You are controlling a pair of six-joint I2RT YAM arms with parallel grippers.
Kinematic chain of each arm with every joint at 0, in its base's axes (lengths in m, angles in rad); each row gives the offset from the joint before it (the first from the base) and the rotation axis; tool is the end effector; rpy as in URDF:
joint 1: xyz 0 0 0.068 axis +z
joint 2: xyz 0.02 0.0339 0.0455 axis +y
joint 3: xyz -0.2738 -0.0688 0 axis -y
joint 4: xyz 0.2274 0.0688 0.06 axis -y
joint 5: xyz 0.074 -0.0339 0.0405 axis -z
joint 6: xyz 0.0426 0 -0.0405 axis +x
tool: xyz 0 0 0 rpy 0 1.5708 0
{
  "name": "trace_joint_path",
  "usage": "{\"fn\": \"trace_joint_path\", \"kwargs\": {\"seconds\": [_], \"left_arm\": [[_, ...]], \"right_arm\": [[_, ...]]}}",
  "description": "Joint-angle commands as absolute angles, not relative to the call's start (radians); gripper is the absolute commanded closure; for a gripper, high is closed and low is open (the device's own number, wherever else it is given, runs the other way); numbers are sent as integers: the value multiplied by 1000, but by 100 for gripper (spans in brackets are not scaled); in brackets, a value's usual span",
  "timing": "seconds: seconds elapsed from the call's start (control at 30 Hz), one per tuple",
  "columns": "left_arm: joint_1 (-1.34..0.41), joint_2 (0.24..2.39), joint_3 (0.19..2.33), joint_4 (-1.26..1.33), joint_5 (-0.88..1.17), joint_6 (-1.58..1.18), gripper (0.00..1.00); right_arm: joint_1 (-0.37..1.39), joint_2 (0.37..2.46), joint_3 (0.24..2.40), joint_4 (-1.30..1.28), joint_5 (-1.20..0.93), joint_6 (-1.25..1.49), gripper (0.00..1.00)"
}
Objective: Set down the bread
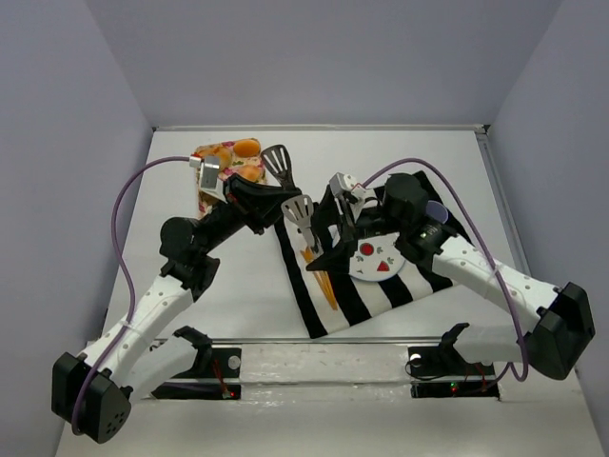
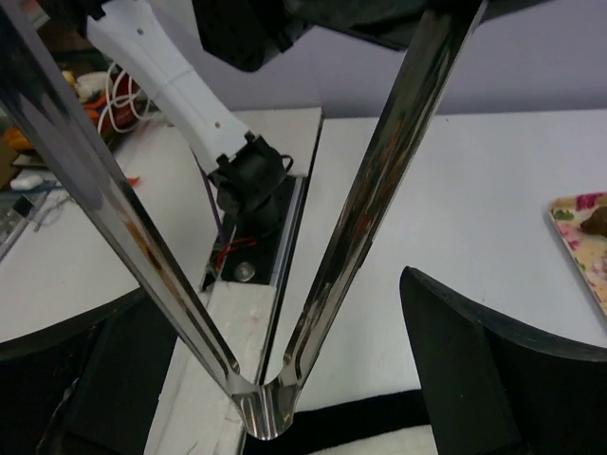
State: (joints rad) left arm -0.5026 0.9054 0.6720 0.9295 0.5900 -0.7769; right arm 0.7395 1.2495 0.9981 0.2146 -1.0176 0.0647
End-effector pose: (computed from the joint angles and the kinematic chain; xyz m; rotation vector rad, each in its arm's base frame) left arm 0.1376 -0.1027 0.4048 0.4722 1.0051 -1.4159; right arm 0.1714 0.2054 0.3713 -1.3210 1.2065 1.4032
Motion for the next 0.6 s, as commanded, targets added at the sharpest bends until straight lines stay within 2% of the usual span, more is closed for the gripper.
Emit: {"fn": "trace_joint_path", "kwargs": {"seconds": [0.0,0.17,0.27,0.5,0.53,0.57], "left_arm": [[-511,902,664,1052,588,-804,94],[-512,896,658,1054,575,-802,94],[-512,885,658,1052,571,-798,94],[-514,882,666,974,551,-787,93],[-514,877,675,950,534,-784,87],[-514,874,680,899,523,-767,68]], "right_arm": [[744,1291,1057,471,-1005,241,1],[744,1361,1141,463,-971,371,8],[744,1379,1160,449,-954,396,22],[744,1356,1163,449,-870,456,32],[744,1347,1160,449,-852,459,35],[744,1329,1151,443,-815,463,37]]}}
